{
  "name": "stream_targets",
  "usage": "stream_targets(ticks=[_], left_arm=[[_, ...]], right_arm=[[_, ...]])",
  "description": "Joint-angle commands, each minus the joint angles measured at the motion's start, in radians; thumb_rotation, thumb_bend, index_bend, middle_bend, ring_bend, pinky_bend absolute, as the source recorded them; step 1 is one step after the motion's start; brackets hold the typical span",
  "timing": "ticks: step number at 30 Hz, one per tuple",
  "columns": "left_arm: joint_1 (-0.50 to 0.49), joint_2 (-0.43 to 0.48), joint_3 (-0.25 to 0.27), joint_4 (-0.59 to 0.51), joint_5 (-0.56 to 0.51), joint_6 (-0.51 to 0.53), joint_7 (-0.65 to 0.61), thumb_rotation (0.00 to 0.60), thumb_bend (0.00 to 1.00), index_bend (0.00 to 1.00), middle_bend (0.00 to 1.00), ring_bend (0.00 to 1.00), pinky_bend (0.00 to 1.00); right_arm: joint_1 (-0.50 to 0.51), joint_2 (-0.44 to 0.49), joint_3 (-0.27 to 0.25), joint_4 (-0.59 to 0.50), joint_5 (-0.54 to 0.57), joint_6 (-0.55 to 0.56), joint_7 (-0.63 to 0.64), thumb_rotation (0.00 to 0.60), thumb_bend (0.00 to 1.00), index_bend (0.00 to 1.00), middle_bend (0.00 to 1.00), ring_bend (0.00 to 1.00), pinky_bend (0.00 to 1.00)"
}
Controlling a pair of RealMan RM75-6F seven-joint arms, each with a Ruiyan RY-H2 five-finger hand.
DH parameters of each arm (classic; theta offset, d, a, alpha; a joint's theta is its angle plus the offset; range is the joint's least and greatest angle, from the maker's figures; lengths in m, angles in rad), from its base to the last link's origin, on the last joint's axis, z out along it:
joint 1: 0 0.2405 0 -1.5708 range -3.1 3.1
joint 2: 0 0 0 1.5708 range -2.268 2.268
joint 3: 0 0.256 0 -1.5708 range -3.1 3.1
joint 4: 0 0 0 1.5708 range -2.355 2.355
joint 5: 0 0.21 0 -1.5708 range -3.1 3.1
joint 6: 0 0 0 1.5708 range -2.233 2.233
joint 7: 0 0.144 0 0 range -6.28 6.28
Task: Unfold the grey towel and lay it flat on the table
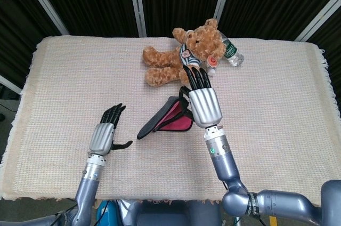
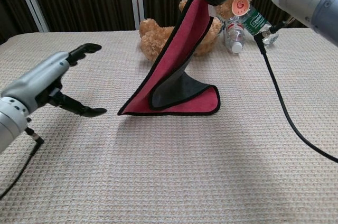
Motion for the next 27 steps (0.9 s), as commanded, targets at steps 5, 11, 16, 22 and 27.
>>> stream_targets(ticks=[5, 11, 16, 22, 27], left_arm=[[-0.039, -0.118, 0.018, 0.078, 0.005, -0.012, -0.040, 0.600, 0.02, 0.02, 0.00, 0.00, 0.00], [-0.061, -0.176, -0.005, 0.161, -0.004, -0.009, -0.037, 0.600, 0.18, 0.13, 0.01, 0.00, 0.00], [-0.068, -0.198, -0.028, 0.218, -0.014, 0.004, -0.046, 0.600, 0.25, 0.30, 0.03, 0.00, 0.00], [-0.068, -0.210, -0.045, 0.253, -0.037, 0.010, -0.049, 0.600, 0.26, 0.52, 0.05, 0.00, 0.00], [-0.066, -0.207, -0.043, 0.250, -0.032, 0.024, -0.049, 0.600, 0.32, 0.59, 0.07, 0.00, 0.00]], right_arm=[[0.011, -0.009, -0.006, 0.010, 0.023, 0.026, -0.012, 0.600, 0.49, 0.62, 0.08, 0.00, 0.00], [0.016, -0.004, -0.015, -0.001, 0.023, 0.045, -0.011, 0.600, 0.49, 0.62, 0.08, 0.00, 0.00], [0.015, 0.010, -0.015, -0.014, 0.023, 0.063, -0.010, 0.600, 0.49, 0.62, 0.08, 0.00, 0.00], [0.016, 0.020, -0.022, -0.027, 0.030, 0.073, -0.008, 0.600, 0.49, 0.63, 0.08, 0.00, 0.00], [0.016, 0.022, -0.033, -0.028, 0.035, 0.081, -0.005, 0.600, 0.49, 0.63, 0.08, 0.00, 0.00]])
